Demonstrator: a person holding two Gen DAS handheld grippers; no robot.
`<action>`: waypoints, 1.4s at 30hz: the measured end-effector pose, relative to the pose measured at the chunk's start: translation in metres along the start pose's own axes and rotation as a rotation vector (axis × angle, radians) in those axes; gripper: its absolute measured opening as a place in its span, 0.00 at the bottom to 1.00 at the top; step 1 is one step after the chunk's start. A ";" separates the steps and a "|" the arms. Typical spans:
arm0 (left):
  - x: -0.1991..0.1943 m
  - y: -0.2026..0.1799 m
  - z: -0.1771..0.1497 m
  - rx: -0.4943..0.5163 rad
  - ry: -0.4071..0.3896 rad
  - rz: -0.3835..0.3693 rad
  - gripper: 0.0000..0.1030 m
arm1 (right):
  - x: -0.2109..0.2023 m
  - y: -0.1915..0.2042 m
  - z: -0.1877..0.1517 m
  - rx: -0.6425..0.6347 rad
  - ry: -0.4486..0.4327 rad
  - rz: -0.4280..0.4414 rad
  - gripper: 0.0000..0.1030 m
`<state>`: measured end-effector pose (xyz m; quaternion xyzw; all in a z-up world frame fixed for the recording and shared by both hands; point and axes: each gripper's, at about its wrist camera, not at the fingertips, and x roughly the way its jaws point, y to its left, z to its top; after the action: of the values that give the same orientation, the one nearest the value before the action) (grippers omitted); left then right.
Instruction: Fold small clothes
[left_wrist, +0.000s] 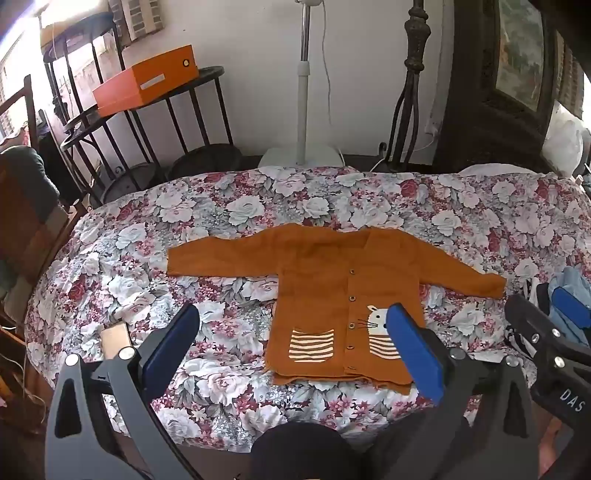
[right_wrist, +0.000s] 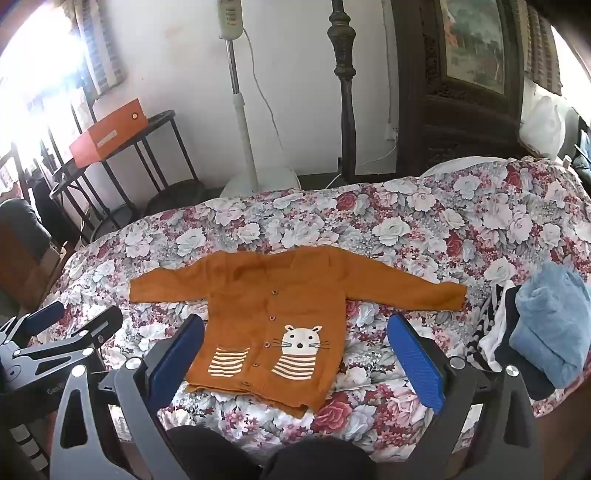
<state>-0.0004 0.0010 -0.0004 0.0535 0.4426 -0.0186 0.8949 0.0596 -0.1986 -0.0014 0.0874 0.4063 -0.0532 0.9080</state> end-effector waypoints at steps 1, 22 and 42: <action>0.000 0.001 0.000 -0.002 0.002 0.005 0.96 | 0.000 0.000 0.000 0.001 0.003 0.000 0.97; -0.001 0.004 -0.001 -0.007 0.015 -0.001 0.96 | -0.006 -0.005 0.001 0.015 -0.003 0.014 0.97; -0.002 0.008 -0.006 -0.007 0.020 0.008 0.96 | -0.009 -0.006 0.003 0.022 -0.005 0.023 0.97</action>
<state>-0.0061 0.0093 -0.0021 0.0525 0.4512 -0.0130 0.8908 0.0547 -0.2043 0.0060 0.1017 0.4024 -0.0473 0.9086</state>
